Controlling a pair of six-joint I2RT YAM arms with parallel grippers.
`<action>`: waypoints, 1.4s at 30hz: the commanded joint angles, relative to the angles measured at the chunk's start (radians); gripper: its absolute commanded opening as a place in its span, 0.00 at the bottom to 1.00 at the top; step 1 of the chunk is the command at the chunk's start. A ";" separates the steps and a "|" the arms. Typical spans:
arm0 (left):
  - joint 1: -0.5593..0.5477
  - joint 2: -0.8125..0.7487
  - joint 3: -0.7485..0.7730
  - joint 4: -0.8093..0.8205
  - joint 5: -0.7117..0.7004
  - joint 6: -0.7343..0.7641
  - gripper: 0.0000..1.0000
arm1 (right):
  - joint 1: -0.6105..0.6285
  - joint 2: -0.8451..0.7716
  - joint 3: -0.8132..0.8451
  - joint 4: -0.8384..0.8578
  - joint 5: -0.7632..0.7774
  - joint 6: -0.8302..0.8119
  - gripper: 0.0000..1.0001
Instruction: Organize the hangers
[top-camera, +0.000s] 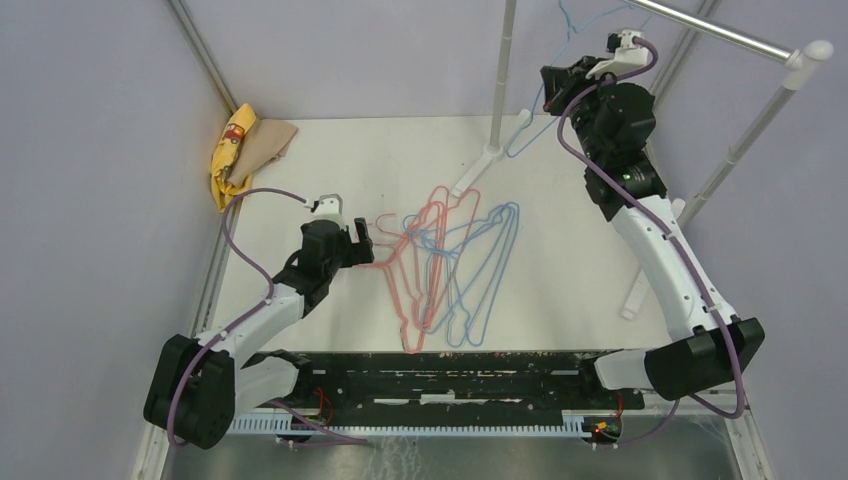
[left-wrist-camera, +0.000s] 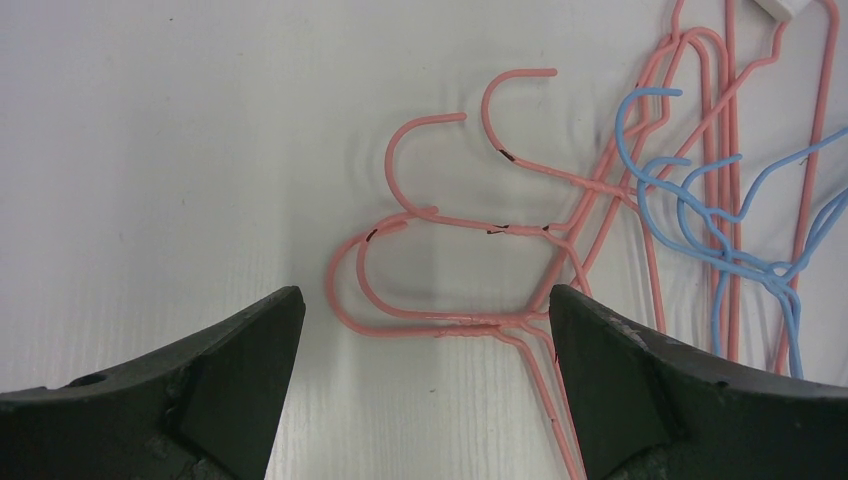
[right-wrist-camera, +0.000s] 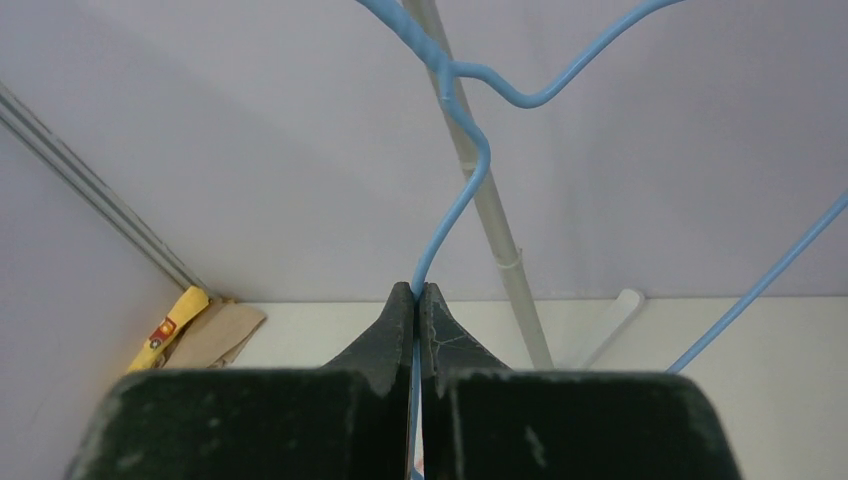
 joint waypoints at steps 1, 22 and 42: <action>-0.003 -0.005 -0.004 0.048 -0.024 -0.025 0.99 | -0.043 0.013 0.107 0.043 0.026 -0.014 0.01; -0.002 0.033 -0.012 0.062 -0.026 -0.010 0.99 | -0.252 0.073 0.070 0.009 0.043 0.168 0.01; -0.003 0.053 -0.024 0.077 -0.029 -0.008 0.99 | -0.251 -0.321 -0.199 -0.172 -0.038 0.141 0.79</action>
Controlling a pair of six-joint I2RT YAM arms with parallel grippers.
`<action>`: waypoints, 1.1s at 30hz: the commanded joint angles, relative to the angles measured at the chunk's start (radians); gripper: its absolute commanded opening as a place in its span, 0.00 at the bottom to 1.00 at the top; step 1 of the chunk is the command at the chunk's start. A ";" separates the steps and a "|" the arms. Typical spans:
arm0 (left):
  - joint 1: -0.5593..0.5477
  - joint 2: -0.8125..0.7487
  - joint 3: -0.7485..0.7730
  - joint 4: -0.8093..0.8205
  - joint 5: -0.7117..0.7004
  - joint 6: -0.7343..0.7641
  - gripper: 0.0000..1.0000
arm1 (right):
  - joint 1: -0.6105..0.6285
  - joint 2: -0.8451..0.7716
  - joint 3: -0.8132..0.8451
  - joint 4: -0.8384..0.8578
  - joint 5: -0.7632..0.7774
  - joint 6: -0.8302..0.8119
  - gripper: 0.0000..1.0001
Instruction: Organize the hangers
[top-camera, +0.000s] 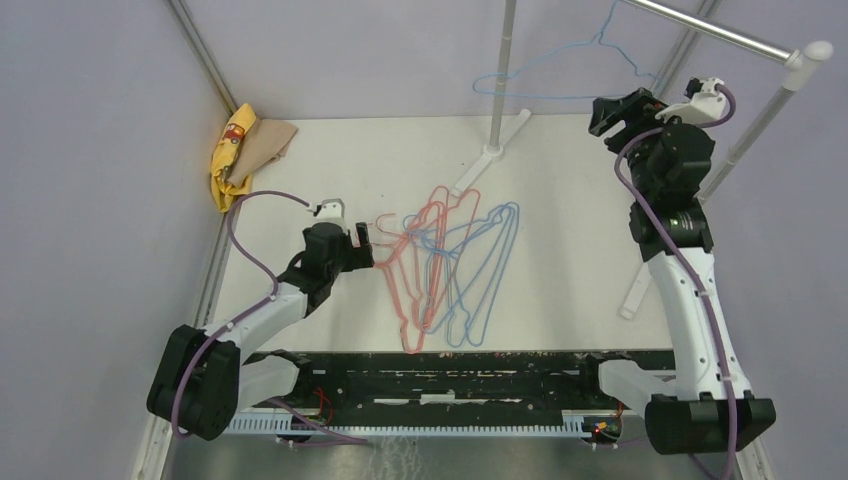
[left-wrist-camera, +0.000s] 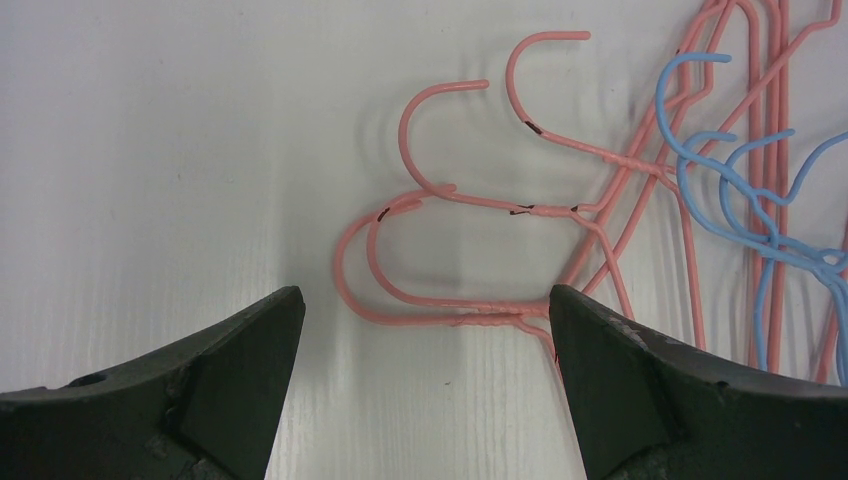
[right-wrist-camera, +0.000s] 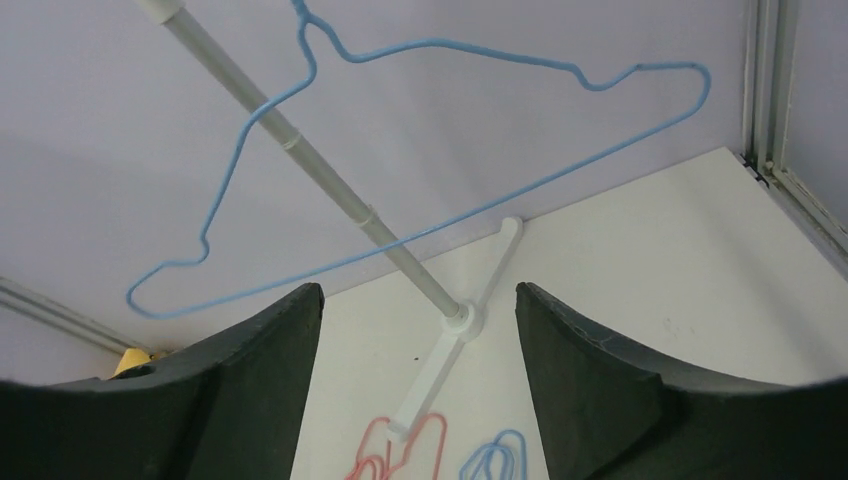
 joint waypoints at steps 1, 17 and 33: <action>-0.003 0.021 0.001 0.063 -0.017 -0.008 0.99 | 0.006 -0.123 -0.027 -0.024 -0.141 -0.023 0.78; -0.003 0.031 -0.011 0.074 -0.012 -0.021 0.99 | 0.638 0.210 -0.184 -0.235 -0.146 -0.214 0.58; -0.003 0.026 -0.003 0.066 -0.015 -0.016 0.99 | 0.741 0.592 -0.261 -0.102 -0.258 -0.113 0.46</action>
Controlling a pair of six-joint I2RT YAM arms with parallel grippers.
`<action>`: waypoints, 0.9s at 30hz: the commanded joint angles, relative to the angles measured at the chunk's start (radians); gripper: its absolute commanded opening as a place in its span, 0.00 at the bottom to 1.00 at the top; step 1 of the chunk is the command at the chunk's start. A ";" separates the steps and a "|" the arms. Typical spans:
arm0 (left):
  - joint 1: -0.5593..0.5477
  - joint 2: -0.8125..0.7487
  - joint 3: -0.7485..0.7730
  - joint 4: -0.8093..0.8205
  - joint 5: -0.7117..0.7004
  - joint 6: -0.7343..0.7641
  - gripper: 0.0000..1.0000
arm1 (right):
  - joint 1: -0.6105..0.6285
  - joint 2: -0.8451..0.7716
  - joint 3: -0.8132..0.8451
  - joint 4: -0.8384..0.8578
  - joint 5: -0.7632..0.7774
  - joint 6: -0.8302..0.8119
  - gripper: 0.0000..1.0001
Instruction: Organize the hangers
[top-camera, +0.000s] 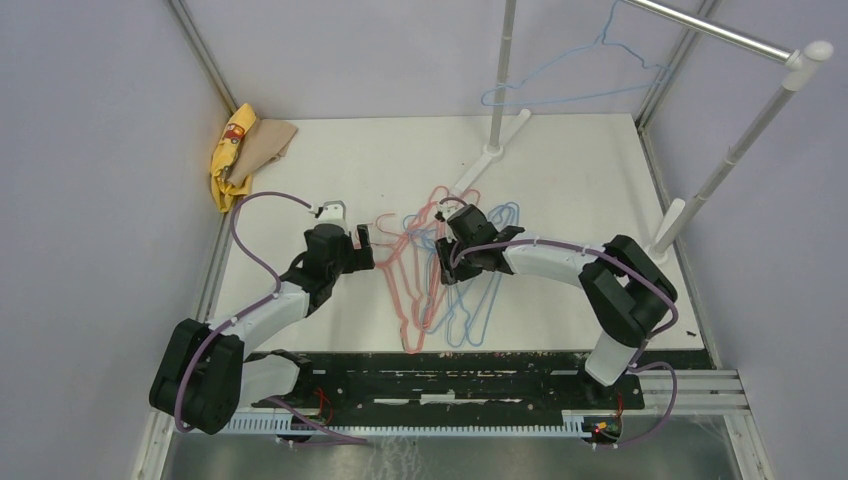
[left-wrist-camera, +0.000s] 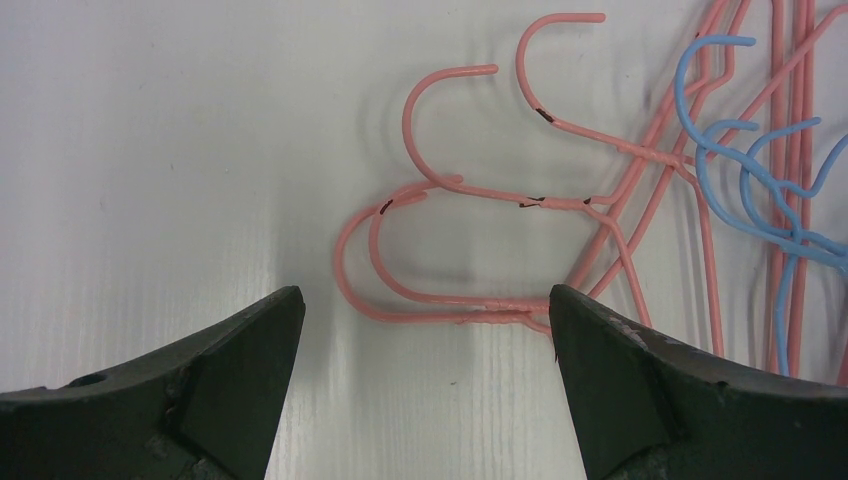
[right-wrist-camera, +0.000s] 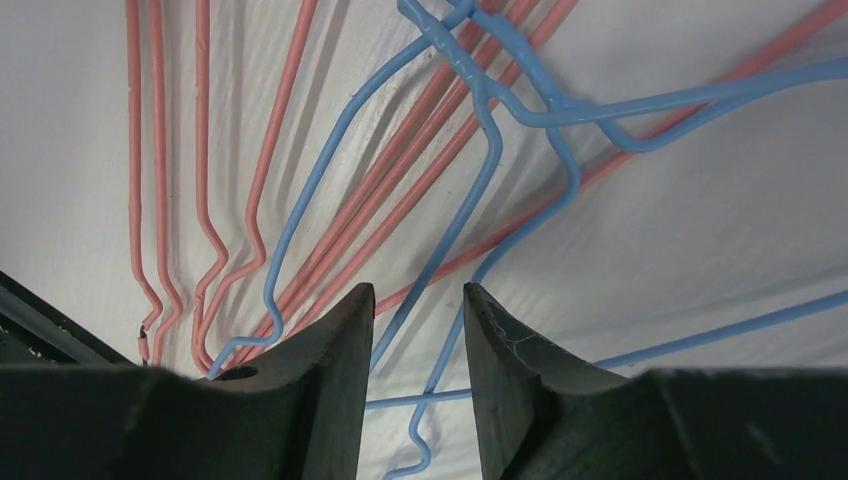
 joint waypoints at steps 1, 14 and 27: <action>-0.003 -0.010 0.007 0.044 -0.016 -0.016 0.99 | 0.017 0.040 0.010 0.076 -0.033 0.030 0.46; -0.003 -0.017 0.005 0.043 -0.016 -0.017 0.99 | 0.021 -0.019 -0.016 0.050 0.032 0.047 0.01; -0.002 -0.023 0.001 0.042 -0.022 -0.020 0.99 | 0.019 -0.520 0.006 -0.182 0.170 0.016 0.01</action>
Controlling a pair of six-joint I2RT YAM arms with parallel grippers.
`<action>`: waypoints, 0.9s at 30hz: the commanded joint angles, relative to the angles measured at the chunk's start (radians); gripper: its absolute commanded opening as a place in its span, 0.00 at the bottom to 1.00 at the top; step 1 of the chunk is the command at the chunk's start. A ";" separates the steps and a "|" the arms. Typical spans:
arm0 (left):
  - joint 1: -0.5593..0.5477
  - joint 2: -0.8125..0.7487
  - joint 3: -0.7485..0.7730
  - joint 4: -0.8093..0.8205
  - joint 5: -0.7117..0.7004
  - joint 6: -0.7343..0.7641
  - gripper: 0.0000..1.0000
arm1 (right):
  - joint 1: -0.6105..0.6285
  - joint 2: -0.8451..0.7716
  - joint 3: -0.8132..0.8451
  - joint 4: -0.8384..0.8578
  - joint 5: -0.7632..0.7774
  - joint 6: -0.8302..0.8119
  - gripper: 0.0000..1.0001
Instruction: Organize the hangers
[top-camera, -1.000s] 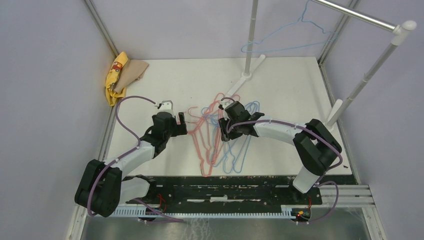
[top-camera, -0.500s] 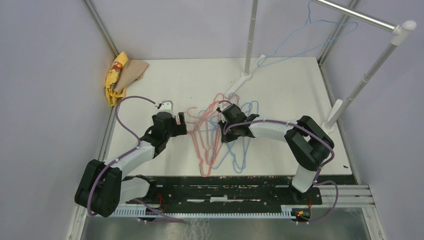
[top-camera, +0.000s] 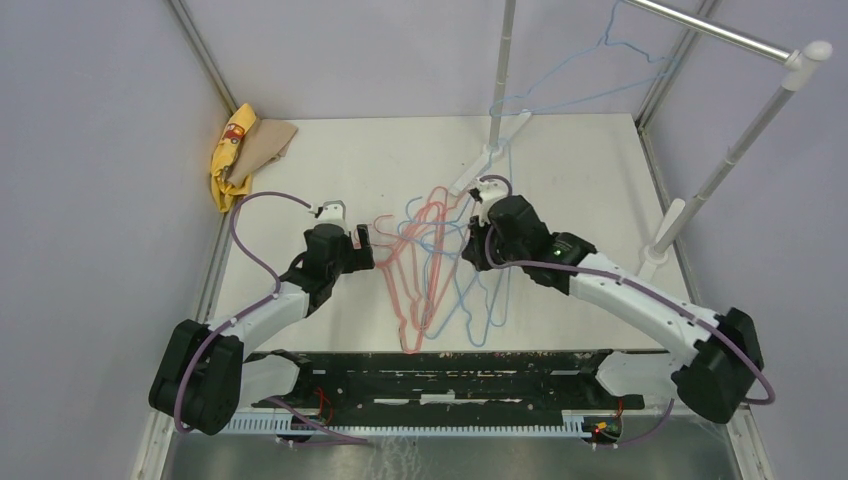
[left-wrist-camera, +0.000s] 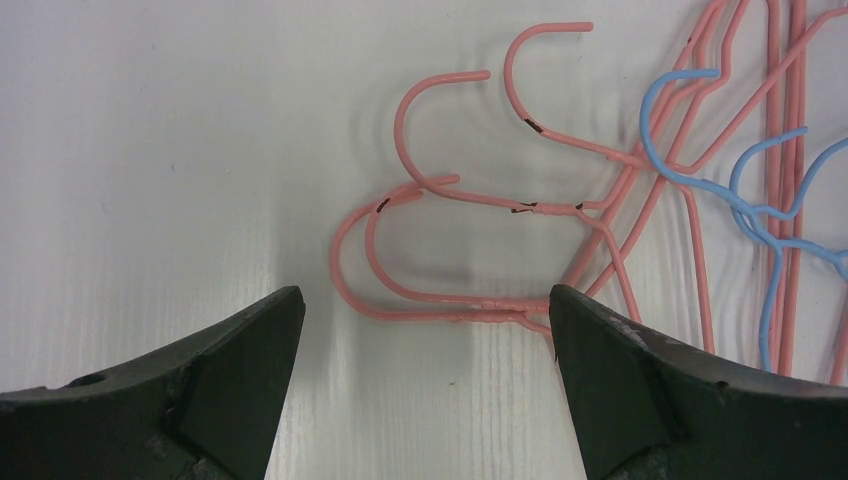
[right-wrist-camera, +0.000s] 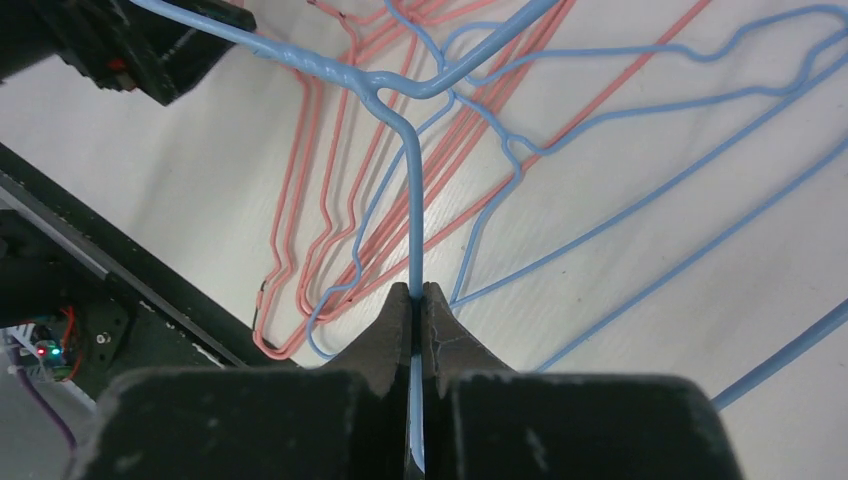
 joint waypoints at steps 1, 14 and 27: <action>-0.003 -0.017 0.001 0.043 -0.021 -0.020 0.99 | 0.001 -0.125 0.047 -0.084 0.059 -0.008 0.01; -0.003 -0.013 0.000 0.051 0.000 -0.027 0.99 | -0.006 -0.458 -0.004 -0.132 0.554 0.037 0.01; -0.003 -0.018 0.001 0.051 0.001 -0.023 0.99 | -0.044 -0.475 0.086 0.087 0.726 -0.120 0.01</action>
